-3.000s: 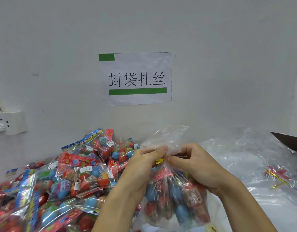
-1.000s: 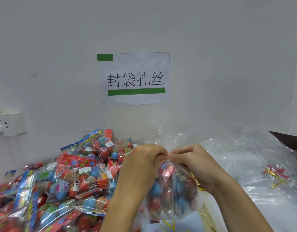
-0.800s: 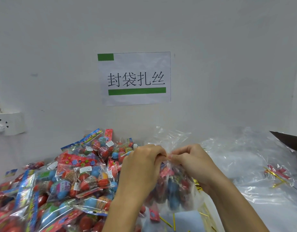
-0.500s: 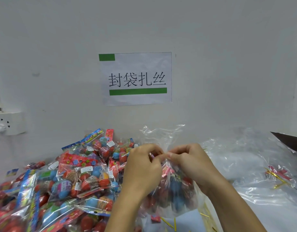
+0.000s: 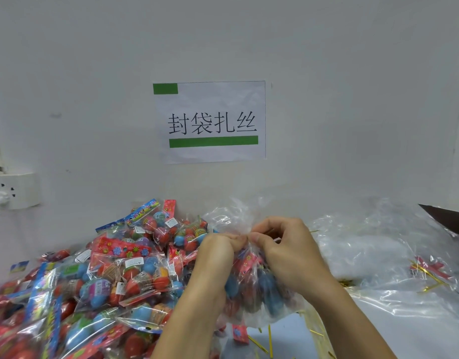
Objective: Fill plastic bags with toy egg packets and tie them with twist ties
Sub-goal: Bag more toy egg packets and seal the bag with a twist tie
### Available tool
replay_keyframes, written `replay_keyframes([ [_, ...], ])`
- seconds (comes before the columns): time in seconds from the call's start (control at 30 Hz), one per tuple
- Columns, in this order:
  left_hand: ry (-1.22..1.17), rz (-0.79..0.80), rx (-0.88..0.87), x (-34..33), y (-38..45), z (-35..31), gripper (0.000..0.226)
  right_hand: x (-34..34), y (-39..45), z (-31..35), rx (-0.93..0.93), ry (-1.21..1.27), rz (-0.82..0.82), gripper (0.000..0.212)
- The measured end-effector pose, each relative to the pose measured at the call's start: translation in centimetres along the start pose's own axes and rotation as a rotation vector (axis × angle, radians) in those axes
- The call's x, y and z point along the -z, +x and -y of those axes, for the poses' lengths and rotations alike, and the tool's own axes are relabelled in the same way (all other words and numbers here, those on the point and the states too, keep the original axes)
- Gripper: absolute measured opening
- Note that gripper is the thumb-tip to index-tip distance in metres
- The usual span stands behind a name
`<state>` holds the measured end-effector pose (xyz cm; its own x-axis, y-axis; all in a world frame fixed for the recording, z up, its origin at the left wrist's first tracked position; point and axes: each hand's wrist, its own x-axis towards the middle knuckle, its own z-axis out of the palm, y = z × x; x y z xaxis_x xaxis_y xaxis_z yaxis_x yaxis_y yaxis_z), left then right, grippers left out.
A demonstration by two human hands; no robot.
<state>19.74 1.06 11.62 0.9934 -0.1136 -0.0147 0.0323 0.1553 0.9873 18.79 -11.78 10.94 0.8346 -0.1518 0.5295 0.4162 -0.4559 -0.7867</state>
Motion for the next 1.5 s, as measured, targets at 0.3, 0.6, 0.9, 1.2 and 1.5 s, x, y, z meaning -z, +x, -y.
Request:
replay_keyframes([
  [0.3, -0.077, 0.082, 0.087, 0.6, 0.1, 0.1, 0.026, -0.6, -0.2, 0.2, 0.154, -0.089, -0.001, 0.035],
  [0.6, 0.134, -0.121, -0.240, -0.3, 0.1, 0.4, 0.035, 0.4, -0.1, 0.3, 0.114, -0.046, -0.092, 0.029],
  [0.9, 0.424, -0.153, -0.691, -1.4, -0.5, 0.6, 0.021, 0.8, 0.0, 0.5, 0.001, 0.069, -0.143, 0.025],
  [1.2, 0.527, 0.064, -0.781, 0.7, -0.3, 0.0, 0.035, 2.3, 0.2, 0.5, -0.163, 0.220, -0.105, 0.025],
  [1.5, 0.699, -0.067, -1.135, 0.6, 0.2, 0.0, 0.013, 2.7, 0.0, 0.7, -0.225, 0.304, 0.028, 0.018],
])
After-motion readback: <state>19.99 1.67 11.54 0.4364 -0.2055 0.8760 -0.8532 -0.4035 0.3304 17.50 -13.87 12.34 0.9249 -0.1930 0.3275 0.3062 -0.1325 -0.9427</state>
